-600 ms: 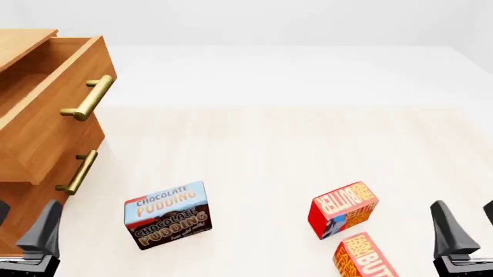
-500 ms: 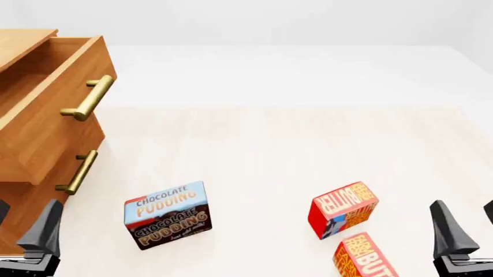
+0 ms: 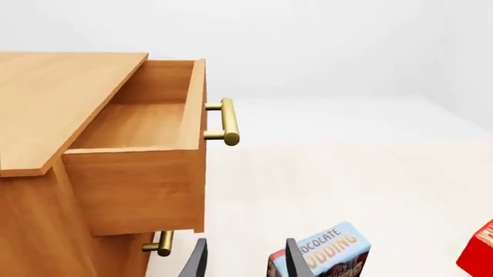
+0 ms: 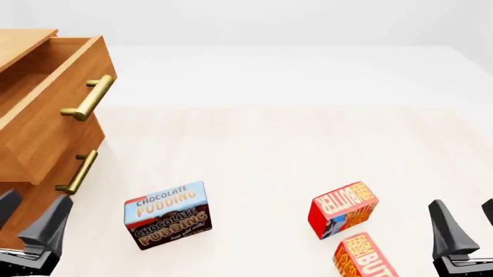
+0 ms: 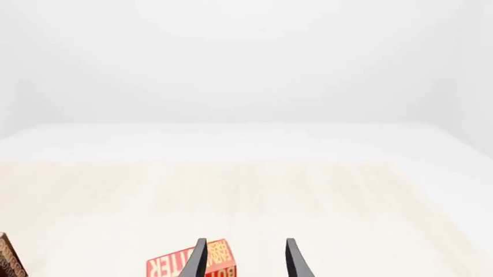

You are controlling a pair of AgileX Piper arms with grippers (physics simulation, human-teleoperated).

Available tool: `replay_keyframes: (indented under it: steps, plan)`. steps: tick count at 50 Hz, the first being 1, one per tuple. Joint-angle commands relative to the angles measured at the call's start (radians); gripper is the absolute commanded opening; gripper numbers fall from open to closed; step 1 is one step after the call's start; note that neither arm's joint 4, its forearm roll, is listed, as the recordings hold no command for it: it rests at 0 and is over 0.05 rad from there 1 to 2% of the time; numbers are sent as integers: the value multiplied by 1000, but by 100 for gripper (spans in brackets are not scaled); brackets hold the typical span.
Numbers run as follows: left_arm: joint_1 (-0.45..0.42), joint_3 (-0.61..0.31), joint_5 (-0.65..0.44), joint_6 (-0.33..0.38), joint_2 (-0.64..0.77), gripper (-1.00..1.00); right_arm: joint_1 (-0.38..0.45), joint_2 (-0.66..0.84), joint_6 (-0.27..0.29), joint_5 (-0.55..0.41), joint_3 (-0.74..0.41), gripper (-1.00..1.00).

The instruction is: Put the bowl in the top drawer of the cabinet.

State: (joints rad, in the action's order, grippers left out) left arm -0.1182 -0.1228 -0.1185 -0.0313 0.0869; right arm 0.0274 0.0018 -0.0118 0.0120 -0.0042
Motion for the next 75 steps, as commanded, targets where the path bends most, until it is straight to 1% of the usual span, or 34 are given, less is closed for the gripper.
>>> replay_keyframes:
  steps: [1, 3, 5, 6, 7, 9, 11, 13, 15, 16, 18, 19, 20, 21, 23, 25, 26, 27, 28, 29, 30, 32, 36, 51, 54, 56, 72, 73, 75]
  plan:
    - [-106, -87, -51, 40, 111, 100, 2, 0, -3, 1, 0, 100]
    - [-125, -106, -59, 6, 148, 100, 2, 0, -3, 2, 0, 100]
    - [-151, -128, -82, 14, 142, 100, 3, 0, -3, 2, 0, 100]
    - [-166, -140, -90, 2, 167, 100, 4, 0, -4, 3, 0, 100]
    - [-178, -143, -90, 7, 174, 100, 5, 0, -5, 1, 0, 100]
    - [-184, -162, -101, -24, 175, 100, 6, 0, -6, 1, 0, 100]
    - [-202, -179, -109, -12, 199, 100, 3, 0, -6, 0, 0, 100]
    - [-212, -195, -115, -22, 216, 100, 4, 0, -7, -1, 0, 100]
    - [-247, -203, -121, -18, 235, 100, 3, 0, -8, -1, 0, 100]
    - [-247, -203, -121, -18, 235, 100, 3, 0, -8, -1, 0, 100]
    - [-272, -216, -131, -25, 247, 100, 2, 0, -9, -1, 0, 100]
    - [-304, -233, -146, -19, 258, 100, 1, 0, -9, -1, 0, 100]
    - [-304, -233, -146, -19, 258, 100, 1, 0, -9, -1, 0, 100]
    - [-331, -245, -158, -35, 270, 100, 0, 0, -10, 0, 0, 100]
    - [-360, -258, -174, -29, 275, 100, 0, 0, -12, 0, 0, 100]
    - [-409, -267, -189, 15, 279, 100, -1, 0, -13, 0, 0, 100]
    - [-430, -277, -201, -3, 269, 100, 0, 0, -13, 1, 0, 100]
    - [-442, -289, -214, -5, 276, 100, 0, 0, -13, 1, 0, 100]
    - [-446, -293, -217, 10, 274, 100, 0, 0, -13, 1, 0, 100]
    - [-474, -300, -230, 8, 287, 100, -2, 0, -12, 1, 0, 100]
    - [-483, -304, -235, 15, 290, 100, -2, 0, -13, 1, 0, 100]
    - [-476, -319, -250, 20, 290, 100, -1, 0, -13, 1, 0, 100]
    - [-525, -342, -274, 12, 297, 100, 0, 0, -14, 2, 0, 100]
    - [-616, -399, -339, -17, 326, 100, -1, 0, -19, 2, 0, 100]
    - [-635, -400, -339, -26, 325, 100, 0, -1, -25, 5, 1, 100]
    - [-630, -406, -336, -28, 320, 100, 14, -1, -17, 20, 0, 100]
    - [-630, -406, -336, -28, 320, 100, 14, -1, -17, 20, 0, 100]
    - [-653, -396, -329, -50, 343, 100, 16, -1, -15, 22, 0, 100]
    - [-686, -380, -312, -48, 383, 100, 13, -1, -19, 18, 0, 100]
